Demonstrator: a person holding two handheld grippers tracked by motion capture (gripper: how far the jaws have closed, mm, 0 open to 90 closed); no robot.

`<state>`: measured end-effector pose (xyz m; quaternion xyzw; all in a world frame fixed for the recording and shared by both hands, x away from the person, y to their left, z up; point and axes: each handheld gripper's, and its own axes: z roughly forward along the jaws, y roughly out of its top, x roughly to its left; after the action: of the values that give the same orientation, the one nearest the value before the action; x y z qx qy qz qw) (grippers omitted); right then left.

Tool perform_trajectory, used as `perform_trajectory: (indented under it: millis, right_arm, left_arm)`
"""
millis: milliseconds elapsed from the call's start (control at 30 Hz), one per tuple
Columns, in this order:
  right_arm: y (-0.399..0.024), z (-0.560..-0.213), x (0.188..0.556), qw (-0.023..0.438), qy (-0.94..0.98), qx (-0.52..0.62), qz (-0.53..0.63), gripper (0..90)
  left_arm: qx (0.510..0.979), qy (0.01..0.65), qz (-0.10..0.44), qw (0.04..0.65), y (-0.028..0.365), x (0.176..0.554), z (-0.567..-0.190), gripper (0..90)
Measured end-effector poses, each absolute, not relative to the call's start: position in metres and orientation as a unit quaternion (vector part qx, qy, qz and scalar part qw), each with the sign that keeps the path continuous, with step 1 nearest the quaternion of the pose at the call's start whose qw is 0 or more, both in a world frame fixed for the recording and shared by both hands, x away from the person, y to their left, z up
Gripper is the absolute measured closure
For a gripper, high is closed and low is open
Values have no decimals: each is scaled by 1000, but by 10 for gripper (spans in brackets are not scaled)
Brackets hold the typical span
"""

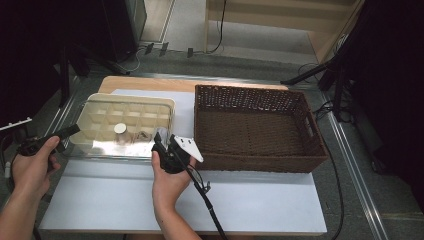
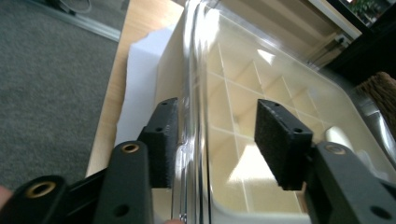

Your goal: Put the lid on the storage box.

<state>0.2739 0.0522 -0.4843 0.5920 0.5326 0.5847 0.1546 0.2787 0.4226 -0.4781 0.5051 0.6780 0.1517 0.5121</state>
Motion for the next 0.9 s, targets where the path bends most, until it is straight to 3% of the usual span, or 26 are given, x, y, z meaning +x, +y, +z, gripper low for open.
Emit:
perform_trajectory:
  millis: [100,200,300,467,600,700,900]
  right_arm:
    - [53,-475,267,198,524,565,606,472]
    - [49,-472,266,201,539,559,598,515]
    - [44,-475,263,198,571,541,585,613]
    - [36,-478,249,207,599,503,588,745]
    - [29,-482,239,195,615,487,589,843]
    - [25,-486,229,195,627,473,587,863]
    - [27,-500,209,193,654,440,584,850]
  left_arm:
    - [483,666,176,540,425,275,-474,445]
    - [480,661,187,546,429,269,-468,449]
    - [498,649,202,537,430,258,-466,506]
    - [513,632,235,531,430,225,-469,734]
    - [530,618,254,522,425,198,-480,856]
    - [536,614,258,519,423,179,-488,895]
    - [555,617,239,505,413,166,-501,882]
